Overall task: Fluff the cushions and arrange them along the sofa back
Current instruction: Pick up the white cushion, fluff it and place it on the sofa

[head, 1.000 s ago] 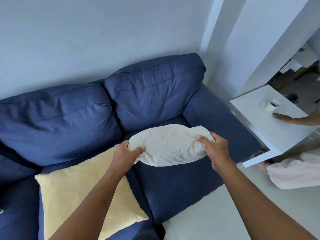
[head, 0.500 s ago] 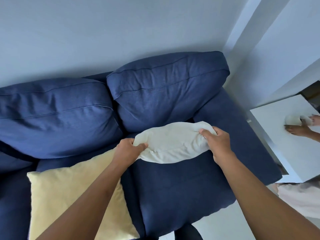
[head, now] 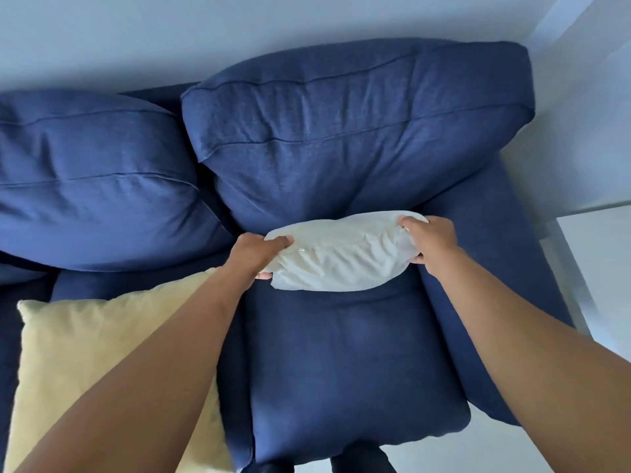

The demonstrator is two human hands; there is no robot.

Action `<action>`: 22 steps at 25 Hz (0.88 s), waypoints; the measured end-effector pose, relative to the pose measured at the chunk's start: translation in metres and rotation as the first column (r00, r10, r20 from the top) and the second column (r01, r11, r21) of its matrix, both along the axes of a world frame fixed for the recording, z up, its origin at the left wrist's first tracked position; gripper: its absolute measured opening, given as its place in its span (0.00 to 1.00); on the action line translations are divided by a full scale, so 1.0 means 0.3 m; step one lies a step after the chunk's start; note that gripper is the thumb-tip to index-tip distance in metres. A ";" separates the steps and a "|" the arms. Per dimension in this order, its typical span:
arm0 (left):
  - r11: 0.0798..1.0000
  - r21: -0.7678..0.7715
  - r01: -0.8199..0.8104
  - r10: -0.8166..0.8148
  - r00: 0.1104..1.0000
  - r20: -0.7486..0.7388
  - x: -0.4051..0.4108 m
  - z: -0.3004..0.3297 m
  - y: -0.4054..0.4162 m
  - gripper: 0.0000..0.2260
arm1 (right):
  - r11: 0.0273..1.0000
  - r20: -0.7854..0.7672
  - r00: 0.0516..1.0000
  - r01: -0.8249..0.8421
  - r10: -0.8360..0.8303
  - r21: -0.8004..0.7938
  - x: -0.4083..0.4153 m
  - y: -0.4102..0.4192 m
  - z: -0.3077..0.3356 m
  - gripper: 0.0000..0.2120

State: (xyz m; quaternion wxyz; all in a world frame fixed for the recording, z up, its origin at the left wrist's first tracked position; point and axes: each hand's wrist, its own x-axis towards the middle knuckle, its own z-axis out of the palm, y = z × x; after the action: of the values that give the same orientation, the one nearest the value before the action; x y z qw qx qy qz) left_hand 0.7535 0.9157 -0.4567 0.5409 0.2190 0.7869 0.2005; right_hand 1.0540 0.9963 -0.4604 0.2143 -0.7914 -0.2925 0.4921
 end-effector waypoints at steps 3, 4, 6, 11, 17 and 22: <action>0.989 0.068 -0.131 0.129 0.991 0.032 0.020 -0.043 0.060 0.17 | 0.999 -0.050 0.999 0.020 -0.018 0.026 -0.006 0.056 -0.055 0.17; 0.981 0.099 -0.164 0.162 0.986 0.034 0.018 -0.054 0.072 0.17 | 0.998 -0.076 0.997 0.035 -0.030 0.059 -0.011 0.071 -0.066 0.18; 0.970 0.139 -0.201 0.200 0.980 0.017 0.008 -0.060 0.084 0.15 | 0.992 -0.104 0.994 0.039 -0.027 0.120 -0.025 0.097 -0.066 0.20; 0.956 0.191 -0.223 0.223 0.974 0.022 -0.023 -0.046 0.147 0.18 | 0.980 -0.046 0.994 -0.092 0.101 0.178 -0.057 0.217 -0.037 0.23; 0.976 0.147 -0.159 0.164 0.986 -0.017 -0.010 -0.037 0.176 0.24 | 0.952 0.032 0.954 -0.301 0.300 0.059 -0.020 0.190 -0.125 0.18; 0.988 0.150 -0.035 0.061 0.983 -0.172 0.048 0.012 0.084 0.12 | 0.912 0.001 0.922 -0.383 0.387 0.149 -0.031 0.076 -0.104 0.13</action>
State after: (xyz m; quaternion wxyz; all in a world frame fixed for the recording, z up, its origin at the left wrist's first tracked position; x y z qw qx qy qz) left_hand 0.7680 0.9408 -0.4530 0.4468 0.2559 0.8198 0.2505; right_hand 1.0448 1.0190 -0.4917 0.1747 -0.6933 -0.4749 0.5132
